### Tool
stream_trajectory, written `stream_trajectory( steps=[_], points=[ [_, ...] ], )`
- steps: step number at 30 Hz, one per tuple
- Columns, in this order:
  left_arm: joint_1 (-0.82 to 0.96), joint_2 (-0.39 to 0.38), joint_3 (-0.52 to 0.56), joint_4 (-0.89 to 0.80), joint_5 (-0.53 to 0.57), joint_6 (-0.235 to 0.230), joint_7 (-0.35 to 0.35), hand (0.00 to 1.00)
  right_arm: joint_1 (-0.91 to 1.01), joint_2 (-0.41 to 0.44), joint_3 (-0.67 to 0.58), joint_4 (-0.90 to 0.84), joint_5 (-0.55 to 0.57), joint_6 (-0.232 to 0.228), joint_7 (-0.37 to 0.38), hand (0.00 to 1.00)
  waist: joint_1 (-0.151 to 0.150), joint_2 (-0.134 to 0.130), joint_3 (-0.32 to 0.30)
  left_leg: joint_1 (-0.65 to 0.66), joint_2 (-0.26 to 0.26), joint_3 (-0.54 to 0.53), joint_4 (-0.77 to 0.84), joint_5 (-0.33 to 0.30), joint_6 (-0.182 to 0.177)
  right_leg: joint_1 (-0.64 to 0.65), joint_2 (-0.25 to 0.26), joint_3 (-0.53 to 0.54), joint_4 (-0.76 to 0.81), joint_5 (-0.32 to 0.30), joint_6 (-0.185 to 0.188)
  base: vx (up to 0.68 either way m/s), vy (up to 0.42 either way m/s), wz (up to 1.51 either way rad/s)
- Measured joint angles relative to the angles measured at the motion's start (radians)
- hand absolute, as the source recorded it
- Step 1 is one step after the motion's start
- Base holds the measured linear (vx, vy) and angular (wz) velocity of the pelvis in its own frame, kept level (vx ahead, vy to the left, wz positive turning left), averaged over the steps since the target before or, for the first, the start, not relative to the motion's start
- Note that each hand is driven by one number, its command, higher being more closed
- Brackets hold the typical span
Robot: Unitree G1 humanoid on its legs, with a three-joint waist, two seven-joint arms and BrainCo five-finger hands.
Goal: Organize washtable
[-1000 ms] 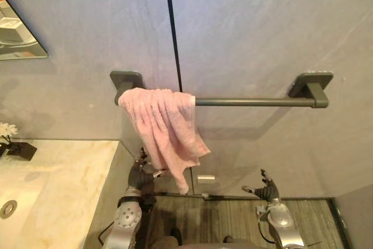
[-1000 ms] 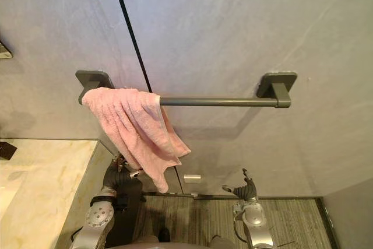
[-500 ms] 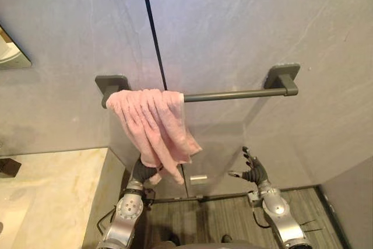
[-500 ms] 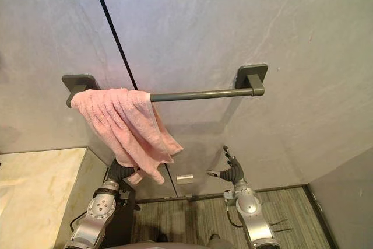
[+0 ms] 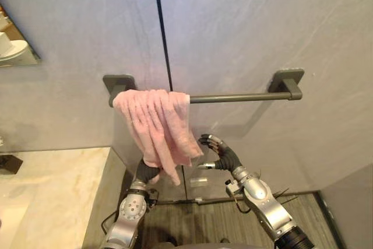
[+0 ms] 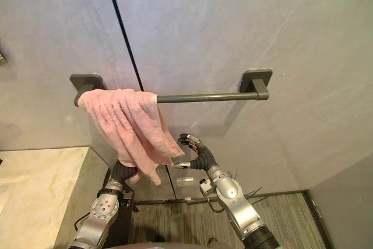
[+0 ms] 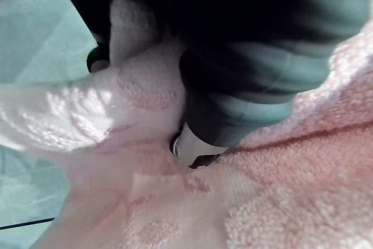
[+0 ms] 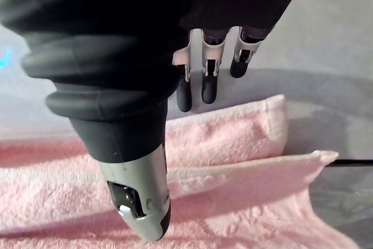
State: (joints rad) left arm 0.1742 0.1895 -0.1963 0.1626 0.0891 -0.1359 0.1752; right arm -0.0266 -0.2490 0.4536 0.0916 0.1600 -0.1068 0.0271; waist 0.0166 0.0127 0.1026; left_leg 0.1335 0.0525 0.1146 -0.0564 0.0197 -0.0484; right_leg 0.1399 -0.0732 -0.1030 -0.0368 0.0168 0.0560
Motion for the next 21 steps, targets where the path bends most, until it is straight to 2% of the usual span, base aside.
stream_trajectory(
  steps=[5, 9, 12, 21],
  points=[
    [0.001, -0.011, -0.001, 0.0, -0.009, 0.0, 0.001, 1.0, -0.031, 0.035, 0.028, 0.005, 0.008, 0.0, -0.003, 1.0, 0.002, 0.001, -0.001, 0.0, 0.0, -0.014, 0.0, 0.002, -0.001, 0.008, 0.0, -0.013, 0.0, -0.002, -0.001, -0.02, -0.012, 0.1],
    [0.001, -0.015, -0.006, 0.0, -0.01, 0.0, 0.0, 1.0, -0.043, 0.068, 0.021, 0.097, 0.025, -0.002, -0.004, 1.0, 0.001, -0.001, -0.002, 0.003, -0.003, -0.033, -0.013, 0.015, 0.0, 0.011, 0.001, -0.033, 0.0, -0.004, -0.001, -0.03, -0.018, 0.13],
    [0.003, -0.021, -0.004, 0.0, -0.019, 0.0, 0.0, 1.0, -0.038, 0.093, -0.03, 0.192, 0.049, 0.004, -0.006, 1.0, 0.002, -0.001, -0.002, 0.004, -0.003, -0.049, -0.036, 0.033, -0.001, 0.011, 0.002, -0.05, 0.0, -0.004, -0.001, -0.03, -0.017, 0.15],
    [0.005, -0.049, 0.015, 0.0, -0.039, -0.001, -0.001, 1.0, 0.002, 0.133, -0.204, 0.202, 0.067, 0.004, -0.039, 1.0, 0.0, -0.002, -0.002, 0.005, -0.002, -0.059, -0.038, 0.034, -0.003, 0.012, 0.004, -0.06, -0.001, -0.008, -0.002, -0.01, -0.005, 0.04]
  ],
)
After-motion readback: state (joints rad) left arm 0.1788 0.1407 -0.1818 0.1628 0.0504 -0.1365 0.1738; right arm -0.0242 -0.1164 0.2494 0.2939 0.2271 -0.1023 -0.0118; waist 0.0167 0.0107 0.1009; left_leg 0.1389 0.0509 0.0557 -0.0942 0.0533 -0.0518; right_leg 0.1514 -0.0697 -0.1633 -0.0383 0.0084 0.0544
